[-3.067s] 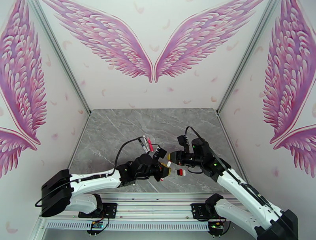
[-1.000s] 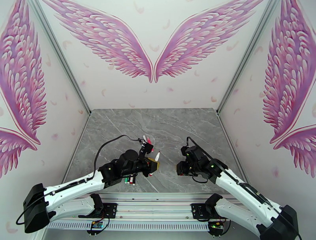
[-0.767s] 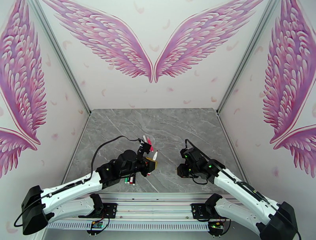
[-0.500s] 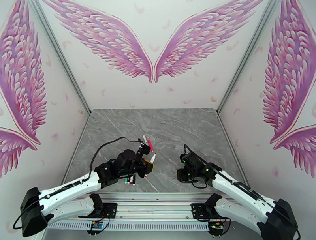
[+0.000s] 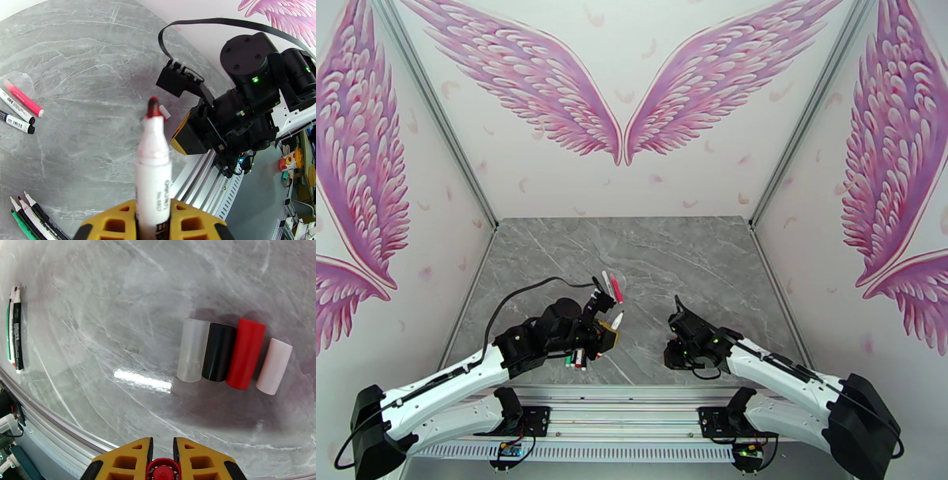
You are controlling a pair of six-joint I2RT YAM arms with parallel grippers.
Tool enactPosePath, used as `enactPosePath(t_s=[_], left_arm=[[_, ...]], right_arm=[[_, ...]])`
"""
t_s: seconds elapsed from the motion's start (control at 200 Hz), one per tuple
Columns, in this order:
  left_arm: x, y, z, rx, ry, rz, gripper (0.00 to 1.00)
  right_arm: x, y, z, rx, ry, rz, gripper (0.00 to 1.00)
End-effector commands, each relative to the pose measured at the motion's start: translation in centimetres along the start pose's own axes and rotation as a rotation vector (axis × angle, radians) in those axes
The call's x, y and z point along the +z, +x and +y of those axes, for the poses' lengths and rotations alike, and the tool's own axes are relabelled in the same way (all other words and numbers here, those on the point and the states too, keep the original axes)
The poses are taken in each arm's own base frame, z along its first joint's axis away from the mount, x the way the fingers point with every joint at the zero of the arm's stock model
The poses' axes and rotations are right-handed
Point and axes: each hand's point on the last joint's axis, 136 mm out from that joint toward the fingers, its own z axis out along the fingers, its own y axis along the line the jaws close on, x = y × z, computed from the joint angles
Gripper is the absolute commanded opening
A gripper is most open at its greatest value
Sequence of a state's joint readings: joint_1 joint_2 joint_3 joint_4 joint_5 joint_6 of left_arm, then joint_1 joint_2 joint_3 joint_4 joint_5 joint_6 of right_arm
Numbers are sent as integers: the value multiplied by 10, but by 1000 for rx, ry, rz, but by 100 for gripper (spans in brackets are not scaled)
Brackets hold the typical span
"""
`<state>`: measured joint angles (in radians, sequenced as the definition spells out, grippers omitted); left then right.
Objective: Open the pen caps
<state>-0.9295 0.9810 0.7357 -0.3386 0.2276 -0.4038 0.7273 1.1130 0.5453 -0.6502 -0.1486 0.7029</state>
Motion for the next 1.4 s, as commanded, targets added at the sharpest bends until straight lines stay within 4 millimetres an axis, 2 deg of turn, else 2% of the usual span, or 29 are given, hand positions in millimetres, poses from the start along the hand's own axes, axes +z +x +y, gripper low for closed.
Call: enactPosePath(t_s=[0.0, 0.2, 0.405, 0.58, 0.974, 1.394], left_arm=[[-3, -9, -7, 5, 30, -19, 8], [-2, -8, -6, 6, 34, -23, 10], [-2, -5, -5, 8, 32, -15, 10], [-2, -4, -4, 3, 31, -13, 11], [0, -4, -5, -1, 45, -7, 11], [0, -3, -5, -6, 47, -4, 11]], right_arm=[[5, -2, 3, 22, 12, -6, 11], [15, -1, 0, 38, 52, 8, 13], [22, -1, -11, 46, 134, 25, 13], [27, -3, -9, 55, 134, 31, 15], [27, -3, -12, 55, 161, 39, 25], [26, -4, -12, 56, 162, 37, 30]])
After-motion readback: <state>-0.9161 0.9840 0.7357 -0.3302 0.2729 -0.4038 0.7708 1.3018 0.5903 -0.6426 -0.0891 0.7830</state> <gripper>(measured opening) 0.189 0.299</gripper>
